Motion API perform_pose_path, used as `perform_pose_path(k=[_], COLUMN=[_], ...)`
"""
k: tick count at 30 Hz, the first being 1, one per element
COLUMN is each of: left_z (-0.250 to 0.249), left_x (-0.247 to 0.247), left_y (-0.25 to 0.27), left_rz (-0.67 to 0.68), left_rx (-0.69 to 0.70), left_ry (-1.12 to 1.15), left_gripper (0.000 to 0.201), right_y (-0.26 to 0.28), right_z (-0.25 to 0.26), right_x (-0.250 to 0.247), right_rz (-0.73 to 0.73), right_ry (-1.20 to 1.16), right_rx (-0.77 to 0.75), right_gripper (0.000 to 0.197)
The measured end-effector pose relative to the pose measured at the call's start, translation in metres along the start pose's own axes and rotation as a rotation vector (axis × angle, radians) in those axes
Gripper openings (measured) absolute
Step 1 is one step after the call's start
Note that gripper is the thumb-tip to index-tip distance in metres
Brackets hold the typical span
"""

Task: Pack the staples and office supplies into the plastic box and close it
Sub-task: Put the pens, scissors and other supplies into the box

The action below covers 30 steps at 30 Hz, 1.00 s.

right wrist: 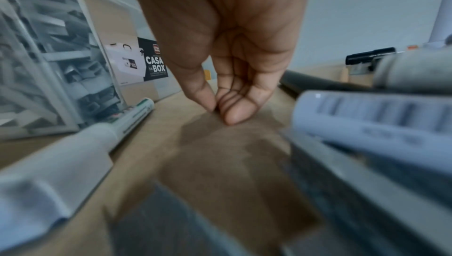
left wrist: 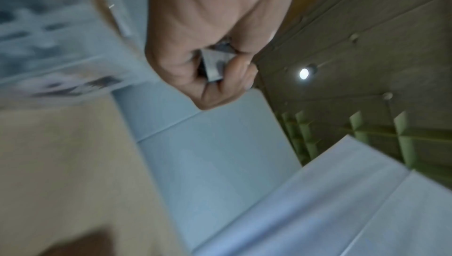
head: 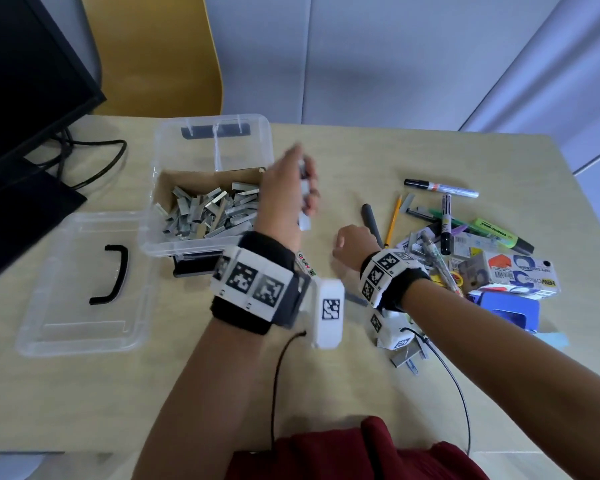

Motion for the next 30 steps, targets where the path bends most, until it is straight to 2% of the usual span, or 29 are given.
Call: perform_pose_path(k=[2,4,7,9,10,12,14,15,16,17,18,20,23,24,26,30], left_z=[-0.025,-0.039,-0.041,-0.035,-0.032,-0.03,-0.028,-0.025,-0.021,-0.016,-0.007,0.016,0.055,0.068,0.091,0.118], left_x=[-0.012,-0.027,-0.043,-0.05,-0.052,-0.054,-0.046,-0.038,-0.028,-0.017,-0.007,0.007,0.018,0.02,0.019,0.009], left_y=[-0.004,-0.008,-0.007,-0.009,-0.011,-0.012,-0.003,0.002,0.006,0.01,0.011,0.012,0.011,0.012,0.012,0.01], left_rz=[-0.173,-0.338,-0.464,-0.474,-0.494,-0.58,-0.697,-0.706,-0.639,-0.515,-0.379,-0.137,0.073,0.105,0.119,0.112], left_rx=[0.129,0.184,0.089,0.017,0.017,0.056,0.171,0.279,0.397,0.455,0.44,0.26,-0.171,-0.299,-0.47,-0.603], left_ry=[0.035,0.021,-0.181,-0.257,-0.284,-0.332,-0.467,-0.491,-0.433,-0.345,-0.273,-0.213,-0.081,-0.008,0.092,0.221], left_gripper=[0.035,0.03,0.011,0.031,0.037,0.042,0.039,0.032,0.02,0.006,0.011,0.026,0.037,0.04,0.042,0.052], right_y=[0.006,0.012,0.019,0.026,0.03,0.039,0.051,0.057,0.064,0.071,0.078,0.091,0.106,0.109,0.111,0.11], right_z=[-0.005,-0.007,-0.011,-0.013,-0.014,-0.014,-0.014,-0.012,-0.009,-0.005,-0.001,0.005,0.009,0.008,0.004,-0.019], right_x=[-0.001,-0.006,-0.014,-0.021,-0.025,-0.034,-0.046,-0.052,-0.058,-0.064,-0.069,-0.078,-0.081,-0.078,-0.07,-0.055], right_rz=[0.007,0.025,-0.004,-0.069,-0.09,-0.118,-0.176,-0.21,-0.248,-0.286,-0.328,-0.412,-0.477,-0.48,-0.462,-0.442], right_ry=[-0.031,-0.097,-0.17,-0.239,-0.301,-0.425,-0.54,-0.593,-0.639,-0.664,-0.663,-0.621,-0.529,-0.489,-0.416,-0.393], right_rx=[-0.016,-0.026,-0.065,-0.089,-0.093,-0.119,-0.155,-0.175,-0.198,-0.229,-0.266,-0.344,-0.418,-0.422,-0.421,-0.312], right_gripper=[0.02,0.018,0.007,0.024,0.026,0.025,0.025,0.025,0.026,0.026,0.027,0.022,0.006,0.006,0.009,0.012])
Point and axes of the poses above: each hand's wrist, its own y-axis away from the middle knuckle, its own x-axis out of the palm, z = x × y, the point moved 2 cm from there along -y, towards the middle knuckle, and after that the axes turned 3 degrees about -x, right-handed, at the moved point
